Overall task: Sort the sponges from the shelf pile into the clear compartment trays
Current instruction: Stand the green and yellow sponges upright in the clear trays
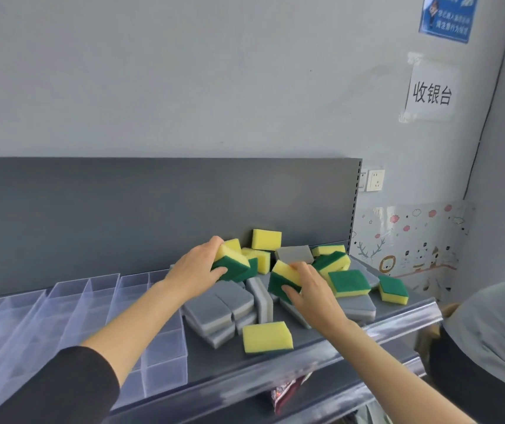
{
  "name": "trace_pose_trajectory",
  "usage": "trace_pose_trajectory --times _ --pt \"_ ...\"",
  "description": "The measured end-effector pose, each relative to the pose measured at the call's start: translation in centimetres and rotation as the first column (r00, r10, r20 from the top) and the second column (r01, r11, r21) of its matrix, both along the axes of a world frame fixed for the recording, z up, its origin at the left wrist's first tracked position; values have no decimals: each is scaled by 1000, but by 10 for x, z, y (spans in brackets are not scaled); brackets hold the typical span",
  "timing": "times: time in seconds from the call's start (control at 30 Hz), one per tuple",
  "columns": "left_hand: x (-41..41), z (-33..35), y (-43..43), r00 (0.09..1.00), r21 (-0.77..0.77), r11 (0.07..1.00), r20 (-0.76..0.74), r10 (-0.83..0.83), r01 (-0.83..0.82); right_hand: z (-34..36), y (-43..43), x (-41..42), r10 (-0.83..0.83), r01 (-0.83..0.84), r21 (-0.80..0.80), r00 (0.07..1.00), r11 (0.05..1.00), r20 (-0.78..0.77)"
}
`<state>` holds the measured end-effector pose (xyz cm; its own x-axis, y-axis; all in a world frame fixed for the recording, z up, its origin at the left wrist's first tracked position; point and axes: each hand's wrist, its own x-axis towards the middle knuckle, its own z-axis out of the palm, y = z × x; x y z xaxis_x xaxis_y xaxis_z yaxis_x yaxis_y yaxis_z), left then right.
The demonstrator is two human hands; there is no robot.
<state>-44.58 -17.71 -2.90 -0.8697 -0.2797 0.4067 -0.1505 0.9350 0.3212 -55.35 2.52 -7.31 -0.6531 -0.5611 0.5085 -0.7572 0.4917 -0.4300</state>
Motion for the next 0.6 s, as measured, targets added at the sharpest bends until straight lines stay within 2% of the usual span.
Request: trace_pose_trajectory --times 0.3,0.6 --pt "70 0 -19 993 21 993 -22 113 -113 4 -29 56 142 -142 -24 990 990 -2" --pt "142 5 -63 971 71 970 -47 235 -231 17 -94 103 262 -262 -28 965 965 -3"
